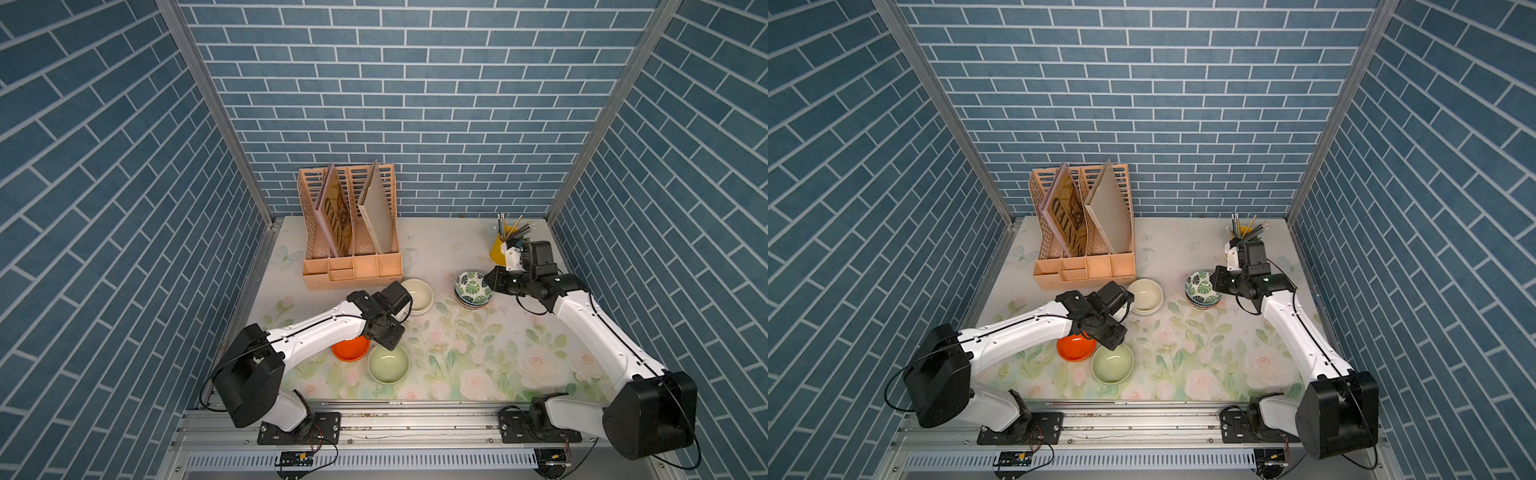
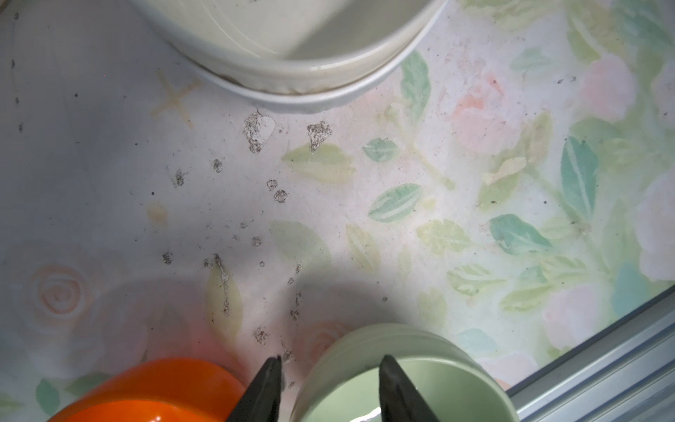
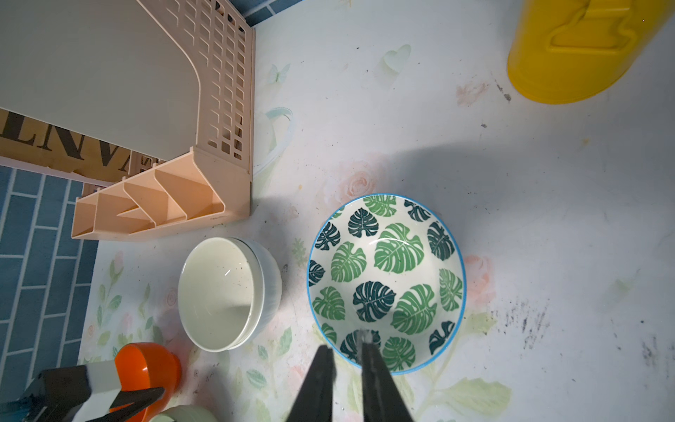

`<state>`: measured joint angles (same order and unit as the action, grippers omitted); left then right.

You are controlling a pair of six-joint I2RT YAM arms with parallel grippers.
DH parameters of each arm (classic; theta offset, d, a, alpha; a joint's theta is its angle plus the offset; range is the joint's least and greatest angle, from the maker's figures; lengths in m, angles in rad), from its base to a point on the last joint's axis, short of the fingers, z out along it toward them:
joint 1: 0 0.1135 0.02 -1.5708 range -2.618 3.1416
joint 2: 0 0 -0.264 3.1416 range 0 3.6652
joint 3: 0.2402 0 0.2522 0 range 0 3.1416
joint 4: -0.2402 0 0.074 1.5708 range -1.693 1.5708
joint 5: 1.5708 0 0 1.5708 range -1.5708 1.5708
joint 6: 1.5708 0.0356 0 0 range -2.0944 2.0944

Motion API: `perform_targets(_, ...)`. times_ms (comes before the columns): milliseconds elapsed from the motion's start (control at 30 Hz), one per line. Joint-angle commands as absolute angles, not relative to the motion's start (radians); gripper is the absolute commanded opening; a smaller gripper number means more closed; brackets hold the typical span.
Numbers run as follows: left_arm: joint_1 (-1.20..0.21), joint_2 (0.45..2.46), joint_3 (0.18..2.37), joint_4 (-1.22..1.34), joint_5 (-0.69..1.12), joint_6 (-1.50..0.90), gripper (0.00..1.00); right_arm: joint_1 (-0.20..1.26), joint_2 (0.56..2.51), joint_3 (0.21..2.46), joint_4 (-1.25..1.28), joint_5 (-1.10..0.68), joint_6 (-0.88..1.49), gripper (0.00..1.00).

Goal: Stack the bowls
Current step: Pick up the bowl from the center of the board.

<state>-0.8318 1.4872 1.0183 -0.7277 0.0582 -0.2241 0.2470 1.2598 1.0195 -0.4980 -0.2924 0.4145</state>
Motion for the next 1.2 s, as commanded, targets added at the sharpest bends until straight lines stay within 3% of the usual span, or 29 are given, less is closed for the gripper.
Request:
perform_targets(0,-0.839,1.435,0.995,-0.735,0.057,-0.185,0.48,0.252,1.247,1.004,-0.483,-0.284,0.41,0.19)
perform_targets(167,-0.841,1.389,0.988,-0.726,0.09,-0.167,0.45,0.251,1.245,1.0,-0.477,-0.281,0.411,0.19)
perform_targets(1167,-0.857,1.572,1.041,-0.77,0.052,-0.091,0.41,0.253,1.246,0.993,-0.474,-0.284,0.412,0.2)
